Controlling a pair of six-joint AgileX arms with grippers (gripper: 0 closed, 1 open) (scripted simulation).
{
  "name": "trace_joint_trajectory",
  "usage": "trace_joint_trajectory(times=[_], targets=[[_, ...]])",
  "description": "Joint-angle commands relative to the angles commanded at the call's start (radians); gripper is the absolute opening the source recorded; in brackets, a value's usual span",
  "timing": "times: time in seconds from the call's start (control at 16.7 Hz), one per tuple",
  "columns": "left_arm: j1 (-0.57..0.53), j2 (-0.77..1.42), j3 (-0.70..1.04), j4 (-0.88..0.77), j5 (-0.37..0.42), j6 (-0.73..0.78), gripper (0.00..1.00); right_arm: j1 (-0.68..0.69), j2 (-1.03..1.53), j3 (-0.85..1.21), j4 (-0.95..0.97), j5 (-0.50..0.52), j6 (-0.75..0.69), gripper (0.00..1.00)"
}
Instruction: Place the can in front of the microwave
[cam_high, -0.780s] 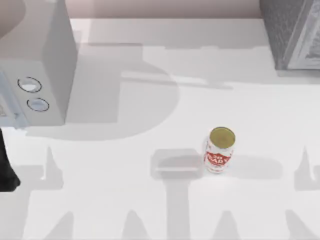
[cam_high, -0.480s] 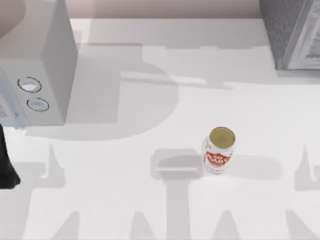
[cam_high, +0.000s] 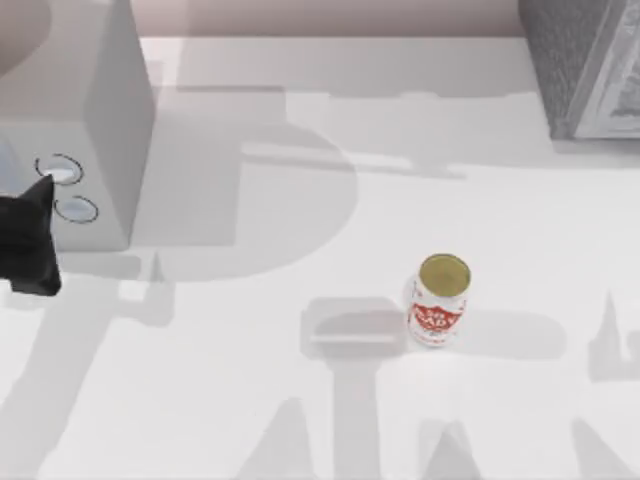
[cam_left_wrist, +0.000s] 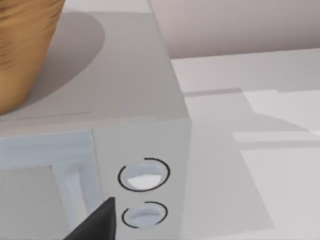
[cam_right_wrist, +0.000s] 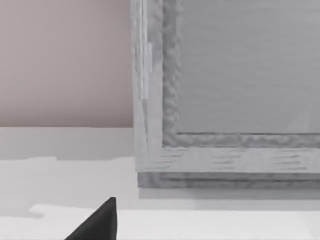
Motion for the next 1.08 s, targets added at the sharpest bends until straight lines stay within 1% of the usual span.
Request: trace_joint_trajectory(times=[0.24, 0.78, 1.08], targets=[[-0.134, 0.390, 0.399, -0.247, 0.001, -0.012, 1.00, 0.000, 0.000, 0.000, 0.000, 0.000, 0.000, 1.00], [-0.456, 1.324, 1.358, -0.839, 0.004, -0.041, 1.00, 0.000, 0.000, 0.000, 0.000, 0.000, 0.000, 1.00], [-0.601, 1.742, 1.792, -1.106, 0.005, -0.054, 1.00, 0.000, 0.000, 0.000, 0.000, 0.000, 0.000, 1.00]])
